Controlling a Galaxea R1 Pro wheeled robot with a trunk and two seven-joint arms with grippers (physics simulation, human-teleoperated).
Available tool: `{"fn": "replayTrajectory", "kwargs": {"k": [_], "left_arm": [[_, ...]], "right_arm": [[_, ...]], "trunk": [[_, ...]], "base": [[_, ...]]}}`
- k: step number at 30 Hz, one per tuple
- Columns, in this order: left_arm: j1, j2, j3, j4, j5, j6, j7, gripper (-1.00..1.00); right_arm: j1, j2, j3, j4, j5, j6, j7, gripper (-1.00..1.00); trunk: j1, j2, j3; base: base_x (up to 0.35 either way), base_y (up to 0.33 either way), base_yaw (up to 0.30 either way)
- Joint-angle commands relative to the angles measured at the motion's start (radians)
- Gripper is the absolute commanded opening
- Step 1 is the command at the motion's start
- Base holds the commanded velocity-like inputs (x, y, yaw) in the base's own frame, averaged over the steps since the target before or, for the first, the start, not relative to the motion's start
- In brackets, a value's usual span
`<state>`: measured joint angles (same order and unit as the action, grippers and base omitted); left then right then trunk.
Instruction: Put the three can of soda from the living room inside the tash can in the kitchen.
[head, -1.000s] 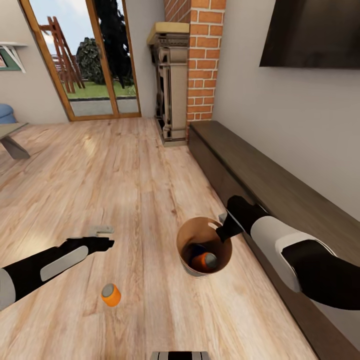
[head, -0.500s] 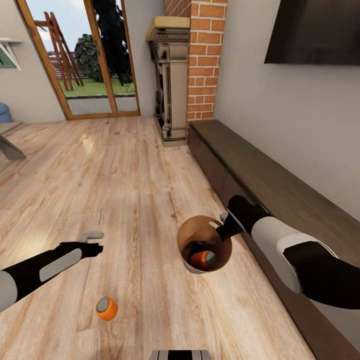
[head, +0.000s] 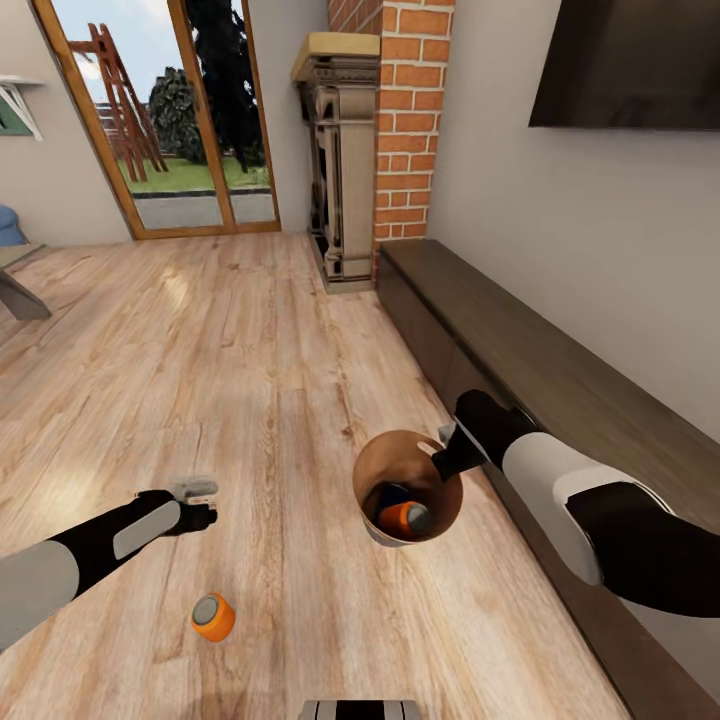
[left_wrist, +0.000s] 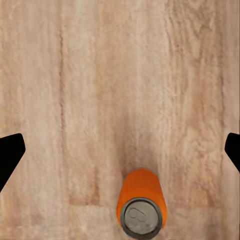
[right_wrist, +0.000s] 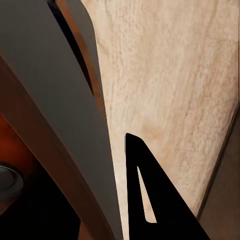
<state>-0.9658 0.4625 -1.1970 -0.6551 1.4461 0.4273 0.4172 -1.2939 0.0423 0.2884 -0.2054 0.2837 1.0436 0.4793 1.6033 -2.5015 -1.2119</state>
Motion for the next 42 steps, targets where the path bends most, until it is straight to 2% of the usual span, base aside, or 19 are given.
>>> {"fn": "replayTrajectory", "kwargs": {"k": [1, 3, 6, 10, 12, 20, 24, 31, 35, 42], "left_arm": [[-0.001, -0.002, 0.001, 0.002, 0.000, 0.021, 0.000, 1.00], [-0.002, -0.005, 0.003, 0.003, 0.003, 0.088, 0.001, 1.00], [-0.009, -0.007, 0.007, 0.009, 0.006, 0.152, 0.001, 1.00], [-0.014, -0.009, 0.010, 0.014, 0.007, 0.182, 0.006, 1.00], [-0.017, -0.012, 0.011, 0.015, 0.008, 0.191, 0.007, 1.00], [-0.018, -0.062, 0.011, 0.013, 0.007, 0.192, 0.011, 1.00], [-0.018, -0.072, 0.011, 0.012, 0.006, 0.190, 0.010, 1.00], [-0.016, -0.078, 0.011, 0.014, 0.005, 0.187, 0.014, 1.00], [-0.015, -0.079, 0.011, 0.015, 0.004, 0.178, 0.015, 1.00], [-0.015, -0.078, 0.011, 0.017, 0.002, 0.165, 0.015, 1.00]], "right_arm": [[-0.001, 0.000, -0.007, 0.000, -0.020, 0.004, 0.001, -1.00], [-0.005, -0.002, -0.008, 0.000, -0.019, 0.004, 0.002, -1.00], [-0.031, -0.008, -0.009, 0.002, -0.018, 0.004, 0.003, -1.00], [-0.085, -0.012, -0.009, 0.012, -0.017, 0.004, 0.004, -1.00], [-0.130, -0.014, -0.009, 0.019, -0.017, 0.004, 0.004, -1.00], [-0.161, -0.030, -0.008, 0.033, -0.017, 0.004, 0.004, -1.00], [-0.162, -0.032, -0.008, 0.044, -0.017, 0.004, 0.004, -1.00], [-0.170, -0.032, -0.003, 0.053, -0.015, 0.004, 0.004, -1.00], [-0.256, -0.027, -0.002, 0.134, -0.015, 0.004, 0.004, -1.00], [-0.336, -0.019, 0.001, 0.204, -0.015, 0.004, 0.004, -1.00]], "trunk": [[0.000, 0.000, 0.000], [0.000, 0.000, 0.000], [0.000, 0.000, -0.004], [0.002, -0.001, -0.019], [0.003, -0.002, -0.027], [0.007, -0.004, -0.066], [0.008, -0.005, -0.088], [0.008, -0.005, -0.094], [0.010, -0.005, -0.113], [0.013, -0.007, -0.146]], "base": [[0.000, 0.000, 0.000], [0.000, 0.000, 0.000], [0.000, 0.000, 0.000], [0.000, 0.000, 0.000], [0.000, 0.000, 0.000], [0.000, 0.000, 0.000], [0.000, 0.000, 0.000], [0.000, 0.000, 0.000], [0.000, 0.000, 0.000], [0.000, 0.000, 0.000]]}}
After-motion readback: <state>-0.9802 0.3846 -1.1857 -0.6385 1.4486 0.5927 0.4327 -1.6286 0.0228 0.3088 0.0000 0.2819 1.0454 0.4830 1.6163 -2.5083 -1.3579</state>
